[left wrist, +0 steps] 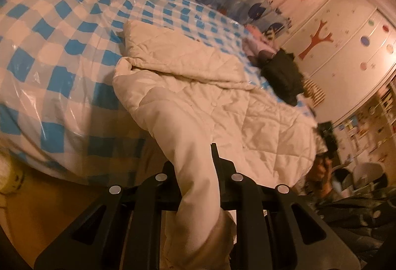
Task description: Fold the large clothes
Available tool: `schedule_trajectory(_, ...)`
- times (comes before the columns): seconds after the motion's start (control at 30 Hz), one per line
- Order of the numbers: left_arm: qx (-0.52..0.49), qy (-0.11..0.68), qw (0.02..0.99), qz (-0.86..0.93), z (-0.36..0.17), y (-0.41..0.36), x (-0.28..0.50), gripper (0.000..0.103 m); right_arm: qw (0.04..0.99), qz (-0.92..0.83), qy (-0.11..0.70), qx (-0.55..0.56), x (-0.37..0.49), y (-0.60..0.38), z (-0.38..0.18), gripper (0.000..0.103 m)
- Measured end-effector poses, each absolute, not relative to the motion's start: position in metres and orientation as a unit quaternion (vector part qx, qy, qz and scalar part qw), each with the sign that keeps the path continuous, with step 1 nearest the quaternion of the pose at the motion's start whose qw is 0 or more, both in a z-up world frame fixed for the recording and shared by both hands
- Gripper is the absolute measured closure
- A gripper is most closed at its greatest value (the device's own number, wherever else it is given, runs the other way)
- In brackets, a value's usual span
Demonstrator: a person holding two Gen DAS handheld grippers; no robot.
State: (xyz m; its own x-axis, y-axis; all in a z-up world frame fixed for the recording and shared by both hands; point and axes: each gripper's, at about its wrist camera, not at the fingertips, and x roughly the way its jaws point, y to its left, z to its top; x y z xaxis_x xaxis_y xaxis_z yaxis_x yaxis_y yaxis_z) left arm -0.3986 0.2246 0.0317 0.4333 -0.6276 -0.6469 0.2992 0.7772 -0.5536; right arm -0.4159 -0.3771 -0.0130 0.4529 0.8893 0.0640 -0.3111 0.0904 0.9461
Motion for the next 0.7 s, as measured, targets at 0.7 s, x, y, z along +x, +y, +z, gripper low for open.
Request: schedule_trajectory(0.7,-0.327,0.452,0.771,-0.308,-0.025,0.263,-0.394,0.088,0.658,0.405,0.276,0.572,-0.456,-0.413,-0.078,0.076)
